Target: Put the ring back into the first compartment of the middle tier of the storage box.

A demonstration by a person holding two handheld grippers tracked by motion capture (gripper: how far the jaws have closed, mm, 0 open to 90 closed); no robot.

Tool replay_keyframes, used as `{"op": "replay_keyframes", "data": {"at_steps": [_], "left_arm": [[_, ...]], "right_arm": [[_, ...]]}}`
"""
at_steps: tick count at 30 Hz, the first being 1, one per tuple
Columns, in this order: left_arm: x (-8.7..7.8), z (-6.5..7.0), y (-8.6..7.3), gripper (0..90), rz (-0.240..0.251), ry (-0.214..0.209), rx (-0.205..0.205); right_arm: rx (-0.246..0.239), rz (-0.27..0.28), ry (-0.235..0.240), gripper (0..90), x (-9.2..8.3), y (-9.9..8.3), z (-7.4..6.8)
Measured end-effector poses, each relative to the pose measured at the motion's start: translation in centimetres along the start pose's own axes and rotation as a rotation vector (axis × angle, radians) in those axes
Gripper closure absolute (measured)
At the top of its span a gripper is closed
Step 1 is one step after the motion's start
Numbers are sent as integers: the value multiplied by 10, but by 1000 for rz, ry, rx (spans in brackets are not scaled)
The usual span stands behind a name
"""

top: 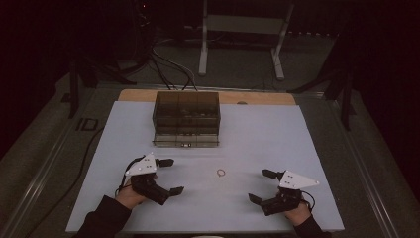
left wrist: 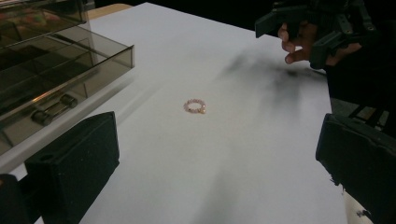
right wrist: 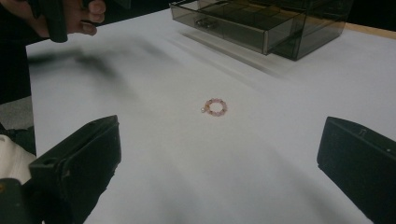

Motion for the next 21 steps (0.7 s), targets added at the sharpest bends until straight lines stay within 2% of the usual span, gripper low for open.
{"op": "replay_keyframes", "data": {"at_steps": [21], "left_arm": [[35, -2, 21, 10, -29, -24, 3]], "right_arm": [[-2, -2, 2, 0, 0, 0, 0]]}}
Point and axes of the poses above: each handheld gripper's, and its own axes: x roughly forward along the jaws, y roughly out of its top, z roughly to its right, the point moved 5 cm from there along x, roughly forward along the jaws, and after that the axes turned 4 degrees about -z, right-handed, at the moved point
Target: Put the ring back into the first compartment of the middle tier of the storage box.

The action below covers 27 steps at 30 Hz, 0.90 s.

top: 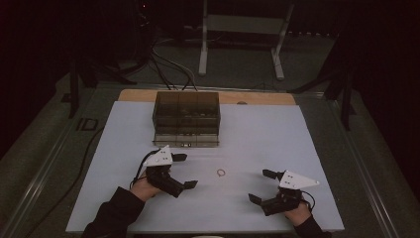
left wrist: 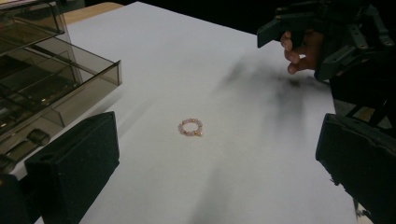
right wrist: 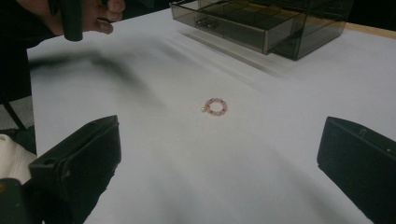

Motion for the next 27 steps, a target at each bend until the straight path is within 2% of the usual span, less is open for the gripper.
{"op": "replay_keyframes", "data": {"at_steps": [11, 22, 27], "left_arm": [[18, 1, 10, 10, -14, -9, 1], [37, -2, 19, 28, -47, 17, -13], [46, 1, 23, 28, -62, 4, -11]], "right_arm": [[0, 1, -2, 0, -1, 0, 0], [2, 3, -2, 0, -1, 0, 1], [1, 3, -2, 0, -1, 0, 1]]}}
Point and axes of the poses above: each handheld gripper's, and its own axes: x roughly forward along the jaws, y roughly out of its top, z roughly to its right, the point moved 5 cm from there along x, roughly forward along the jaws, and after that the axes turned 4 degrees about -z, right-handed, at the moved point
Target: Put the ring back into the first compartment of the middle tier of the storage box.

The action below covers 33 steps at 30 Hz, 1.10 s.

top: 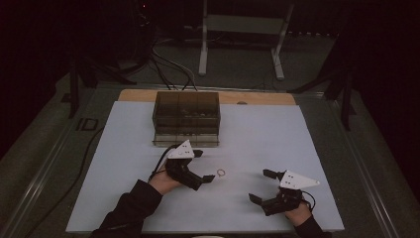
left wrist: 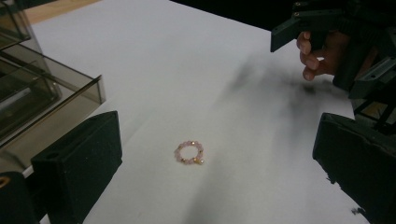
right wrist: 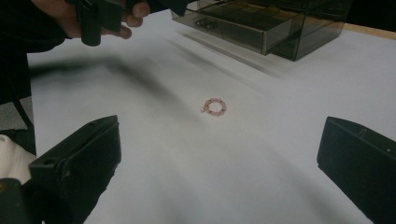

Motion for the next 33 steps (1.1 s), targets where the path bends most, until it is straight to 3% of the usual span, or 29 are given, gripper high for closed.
{"op": "replay_keyframes", "data": {"at_steps": [7, 11, 15, 18, 25, 33], "left_arm": [[11, 2, 4, 28, -25, 4, 8], [18, 2, 2, 58, -69, 15, 6], [27, 0, 1, 79, -128, 33, -30], [30, -1, 0, 84, -140, 48, -36], [39, -6, 1, 153, -158, 72, -96], [50, -8, -1, 272, -208, 130, -112]], "right_arm": [[1, 0, 0, 0, 0, 0, 0], [2, -1, 0, 0, 0, 0, 0], [0, -1, 2, 0, 0, 0, 0], [0, -1, 2, 0, 0, 0, 0], [1, 1, 3, 0, 0, 0, 0], [0, 3, 4, 0, -1, 0, 0]]}}
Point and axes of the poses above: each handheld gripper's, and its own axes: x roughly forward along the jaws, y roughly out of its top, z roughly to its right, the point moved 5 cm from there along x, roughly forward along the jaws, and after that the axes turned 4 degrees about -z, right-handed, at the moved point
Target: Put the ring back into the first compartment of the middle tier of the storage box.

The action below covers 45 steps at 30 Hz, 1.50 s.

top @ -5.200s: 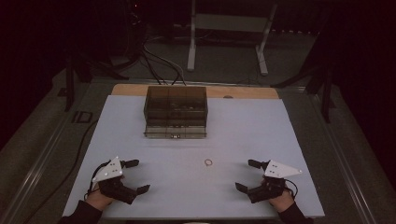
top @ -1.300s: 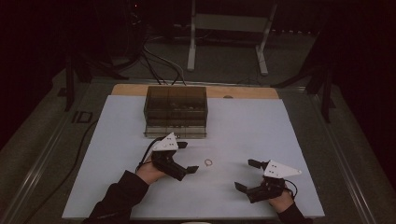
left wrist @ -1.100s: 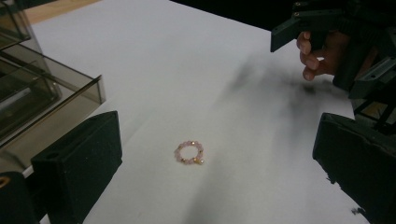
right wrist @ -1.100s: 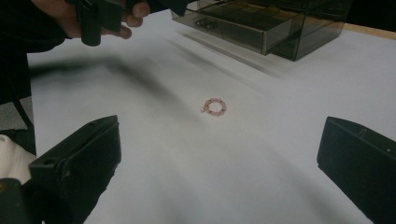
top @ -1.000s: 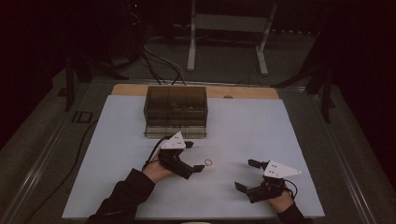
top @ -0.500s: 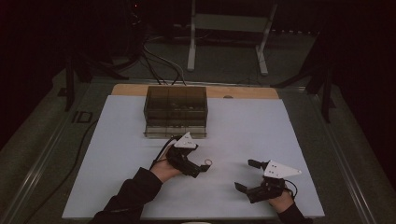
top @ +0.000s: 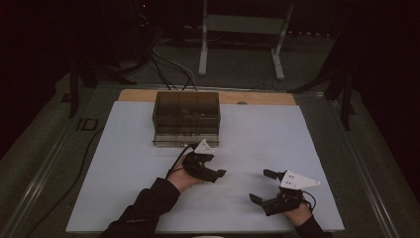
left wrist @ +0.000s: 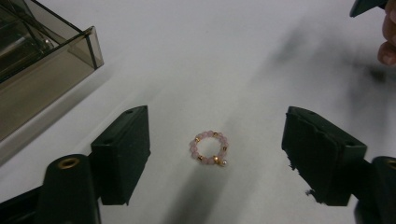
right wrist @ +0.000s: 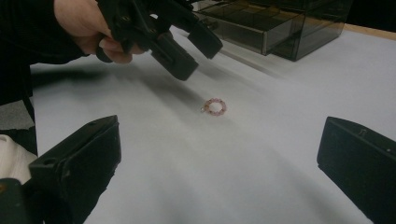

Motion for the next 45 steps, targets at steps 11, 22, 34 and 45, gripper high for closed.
{"op": "replay_keyframes", "data": {"at_steps": [11, 22, 34, 45], "left_arm": [[11, 0, -2, 513, -41, 40, 6], [21, -3, -5, 625, -88, 78, 6], [31, -5, -10, 742, -105, 86, 22], [33, -2, -11, 804, -124, 109, 75]], "right_arm": [[-1, -1, 1, 0, 0, 0, 0], [-3, 0, 1, 0, -1, 0, 0], [-5, -5, 1, 0, 0, 0, 0], [-5, -10, 1, 0, 1, -1, 0]]}}
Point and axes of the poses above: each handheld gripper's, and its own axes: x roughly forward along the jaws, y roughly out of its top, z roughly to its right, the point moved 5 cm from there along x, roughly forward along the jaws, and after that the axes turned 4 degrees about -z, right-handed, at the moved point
